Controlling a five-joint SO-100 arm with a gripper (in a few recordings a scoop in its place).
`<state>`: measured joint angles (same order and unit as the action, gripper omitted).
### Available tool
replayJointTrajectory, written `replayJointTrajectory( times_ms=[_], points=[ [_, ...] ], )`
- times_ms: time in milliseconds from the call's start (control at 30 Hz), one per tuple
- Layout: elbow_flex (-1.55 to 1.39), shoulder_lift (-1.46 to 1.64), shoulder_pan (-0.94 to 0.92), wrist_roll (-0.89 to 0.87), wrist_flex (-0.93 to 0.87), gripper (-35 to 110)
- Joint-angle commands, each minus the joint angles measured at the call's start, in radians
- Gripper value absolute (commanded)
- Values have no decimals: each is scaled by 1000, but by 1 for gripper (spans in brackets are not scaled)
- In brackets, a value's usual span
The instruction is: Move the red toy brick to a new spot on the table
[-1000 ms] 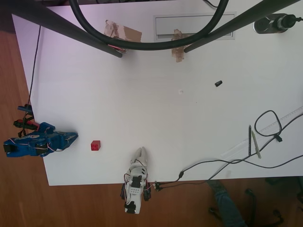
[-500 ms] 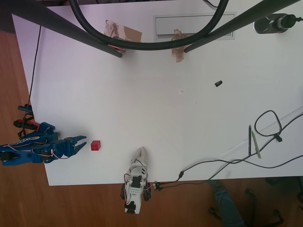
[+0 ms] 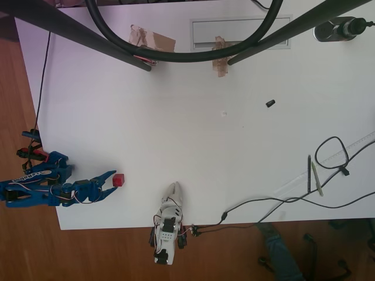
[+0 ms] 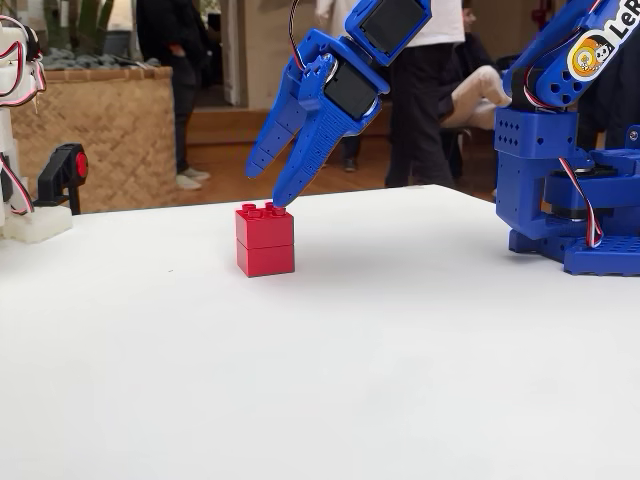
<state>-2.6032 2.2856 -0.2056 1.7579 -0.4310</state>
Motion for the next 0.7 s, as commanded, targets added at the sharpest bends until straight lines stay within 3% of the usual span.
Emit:
replayJointTrajectory(
  times_ms=[0,433,667],
  points=[
    [38,-26,-23,17,57,30],
    [-100,-94,-84,37,181,30],
    [-95,-130,-64,-80,196,23]
  ],
)
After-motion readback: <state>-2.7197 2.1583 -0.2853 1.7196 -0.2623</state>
